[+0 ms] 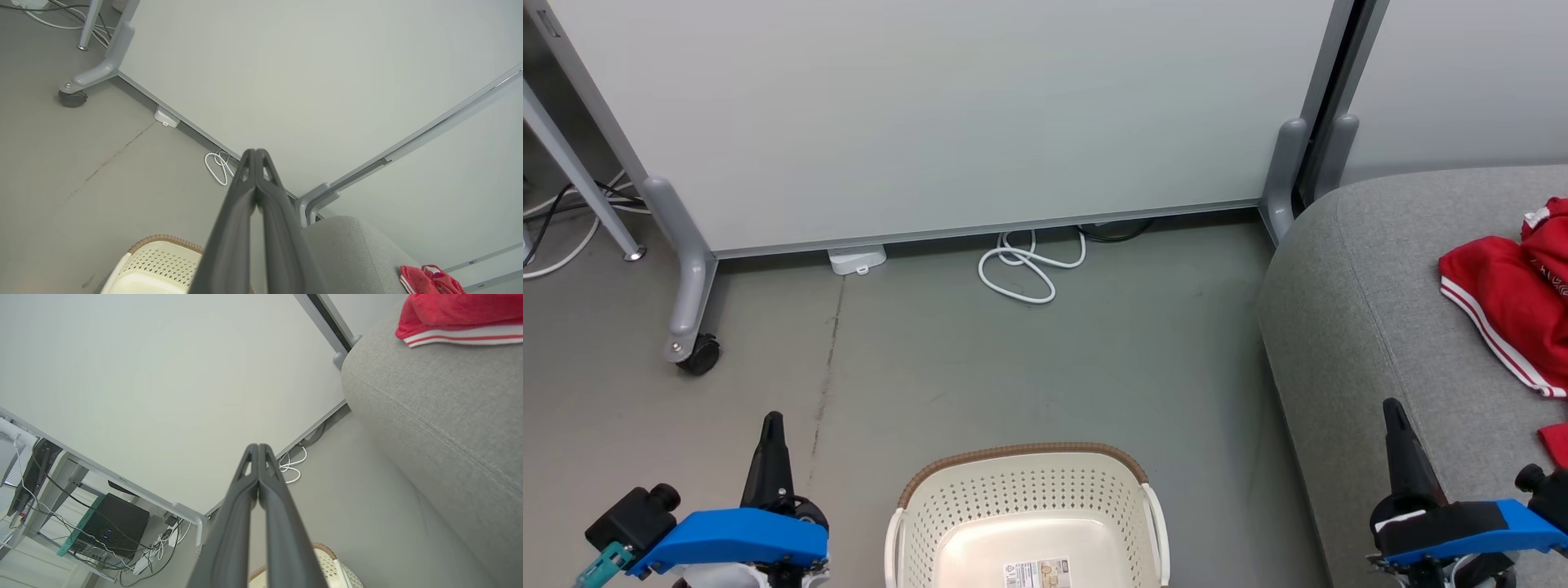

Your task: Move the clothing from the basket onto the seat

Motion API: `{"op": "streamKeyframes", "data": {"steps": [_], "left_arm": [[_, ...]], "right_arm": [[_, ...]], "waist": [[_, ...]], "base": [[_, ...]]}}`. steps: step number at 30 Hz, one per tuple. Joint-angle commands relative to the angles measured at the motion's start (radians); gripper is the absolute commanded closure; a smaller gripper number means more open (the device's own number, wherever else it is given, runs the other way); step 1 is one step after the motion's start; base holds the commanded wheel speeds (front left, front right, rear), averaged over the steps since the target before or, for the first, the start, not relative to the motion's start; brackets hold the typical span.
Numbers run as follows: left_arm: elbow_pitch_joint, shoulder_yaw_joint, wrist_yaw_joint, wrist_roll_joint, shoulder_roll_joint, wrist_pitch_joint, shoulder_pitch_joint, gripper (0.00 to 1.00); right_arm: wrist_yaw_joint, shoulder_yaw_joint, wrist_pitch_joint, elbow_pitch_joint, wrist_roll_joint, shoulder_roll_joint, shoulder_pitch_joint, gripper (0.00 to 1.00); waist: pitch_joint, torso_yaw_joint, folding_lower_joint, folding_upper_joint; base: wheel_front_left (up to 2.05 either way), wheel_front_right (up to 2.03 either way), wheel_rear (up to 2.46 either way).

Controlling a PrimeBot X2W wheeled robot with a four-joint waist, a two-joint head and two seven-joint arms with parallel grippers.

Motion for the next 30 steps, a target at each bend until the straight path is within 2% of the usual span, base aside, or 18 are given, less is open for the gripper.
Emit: {"op": "streamKeyframes", "data": {"steps": [1, 30], "left_arm": [[-0.017, 0.009, -0.004, -0.027, 0.002, 0.007, -0.029, 1.00], [-0.036, 0.047, -0.014, -0.362, 0.000, 0.090, -0.040, 1.00]], "right_arm": [[0.000, -0.003, 0.006, -0.014, 0.032, -0.005, -0.028, 1.00], [0.000, -0.013, 0.089, -0.014, 0.370, -0.007, -0.044, 1.00]], "waist": [[0.000, 0.000, 0.0000, -0.0001], [-0.008, -0.007, 0.0000, -0.0001]], "base": [[0.00, 0.00, 0.00], [0.00, 0.00, 0.00]]}}
